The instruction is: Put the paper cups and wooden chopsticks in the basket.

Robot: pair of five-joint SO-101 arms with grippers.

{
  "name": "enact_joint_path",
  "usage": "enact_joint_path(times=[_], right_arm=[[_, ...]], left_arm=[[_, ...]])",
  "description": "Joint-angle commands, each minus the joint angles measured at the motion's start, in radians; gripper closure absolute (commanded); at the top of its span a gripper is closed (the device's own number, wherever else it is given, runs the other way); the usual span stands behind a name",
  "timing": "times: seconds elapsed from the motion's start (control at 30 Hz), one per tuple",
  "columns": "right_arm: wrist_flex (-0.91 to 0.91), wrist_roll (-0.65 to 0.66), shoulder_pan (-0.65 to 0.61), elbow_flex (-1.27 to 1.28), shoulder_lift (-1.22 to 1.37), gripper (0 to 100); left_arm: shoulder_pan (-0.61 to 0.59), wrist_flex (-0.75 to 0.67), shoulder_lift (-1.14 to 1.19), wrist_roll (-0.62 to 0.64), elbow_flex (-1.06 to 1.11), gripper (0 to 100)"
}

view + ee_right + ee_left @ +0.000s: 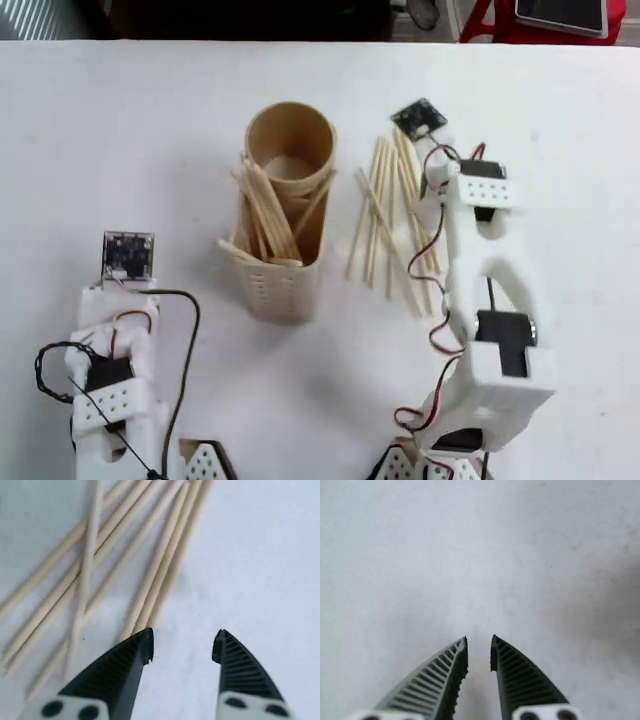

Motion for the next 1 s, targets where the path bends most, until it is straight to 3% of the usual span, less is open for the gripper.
enact_joint_path(times=[0.0, 0.53, 0.87, 0.97], right_arm=[[-0.005, -0.011, -0.035, 0.028, -0.070, 79.7], [-0.125, -0.009, 0.024, 0.034, 0.117, 79.7], [-0.013, 0.061, 0.058, 0.034, 0.119, 79.8], [-0.008, 0.063, 0.114, 0.034, 0.119, 85.1]], left_arm=[[-0.008, 0.002, -0.016, -0.012, -0.002, 90], [-0.008, 0.002, -0.016, -0.012, -0.002, 90], [-0.008, 0.002, -0.016, -0.012, -0.002, 90], [-0.008, 0.002, -0.016, -0.012, -0.002, 90]])
